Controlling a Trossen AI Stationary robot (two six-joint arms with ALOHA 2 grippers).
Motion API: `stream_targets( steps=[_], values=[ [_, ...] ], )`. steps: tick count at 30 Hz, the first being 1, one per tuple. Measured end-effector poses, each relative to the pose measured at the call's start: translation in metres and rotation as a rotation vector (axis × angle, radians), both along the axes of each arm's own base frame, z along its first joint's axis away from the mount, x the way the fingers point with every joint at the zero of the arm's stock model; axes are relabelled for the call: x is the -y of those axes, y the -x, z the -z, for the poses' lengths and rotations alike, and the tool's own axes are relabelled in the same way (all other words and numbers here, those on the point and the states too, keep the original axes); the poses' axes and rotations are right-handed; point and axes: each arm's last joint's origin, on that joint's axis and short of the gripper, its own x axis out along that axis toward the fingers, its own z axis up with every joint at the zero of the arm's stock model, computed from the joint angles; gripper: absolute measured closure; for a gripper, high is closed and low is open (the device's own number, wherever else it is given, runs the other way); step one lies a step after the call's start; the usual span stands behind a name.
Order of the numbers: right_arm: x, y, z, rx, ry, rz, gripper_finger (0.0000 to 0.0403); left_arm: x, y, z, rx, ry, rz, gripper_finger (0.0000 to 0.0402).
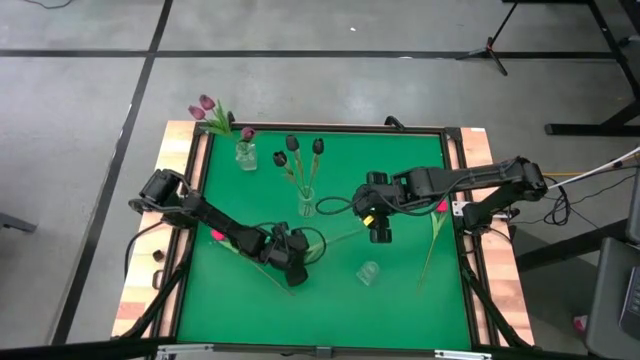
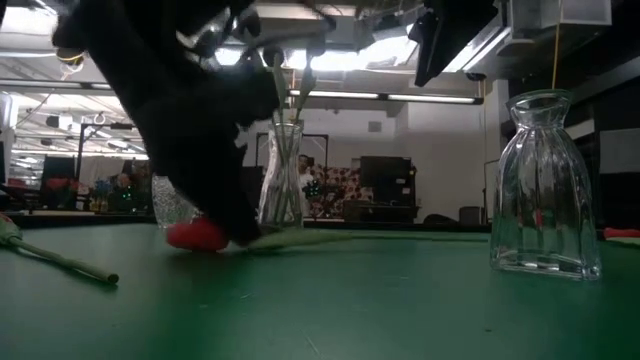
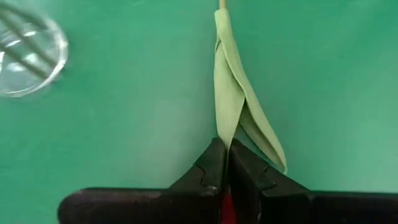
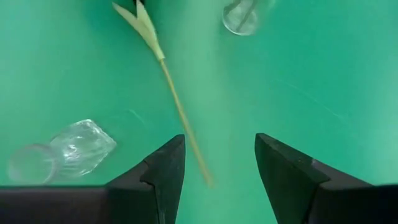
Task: Sort flowers into vase by color
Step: Put the center pink tulip into the bottom transparent vase
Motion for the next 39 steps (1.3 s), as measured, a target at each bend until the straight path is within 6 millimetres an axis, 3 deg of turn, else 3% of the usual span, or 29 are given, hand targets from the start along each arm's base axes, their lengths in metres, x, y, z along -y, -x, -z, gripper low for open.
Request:
stream_targets(
  steps=[10, 17, 27, 32, 39],
  values=[
    [-0.051, -0.006, -0.009, 0.171, -0.111, -0.222, 0.021, 0.03, -0.015, -0.046, -0.025, -0.096, 0.128, 0.0395],
    [-0.086, -0.003, -0.01, 0.237, -0.115, -0.306, 0.021, 0.038, -0.022, -0.079, -0.018, -0.173, 0.121, 0.0392],
    [-0.095, -0.025, 0.02, 0.194, -0.039, -0.299, 0.0186, 0.054, -0.028, -0.108, 0.05, -0.22, 0.199, 0.0391],
    [-0.097, -0.032, 0.037, 0.142, 0.02, -0.284, 0.0162, 0.054, -0.028, -0.11, 0.054, -0.234, 0.2, 0.039],
    [-0.094, -0.033, 0.038, 0.128, 0.033, -0.249, 0.0166, 0.054, -0.028, -0.11, 0.053, -0.241, 0.196, 0.039]
  ],
)
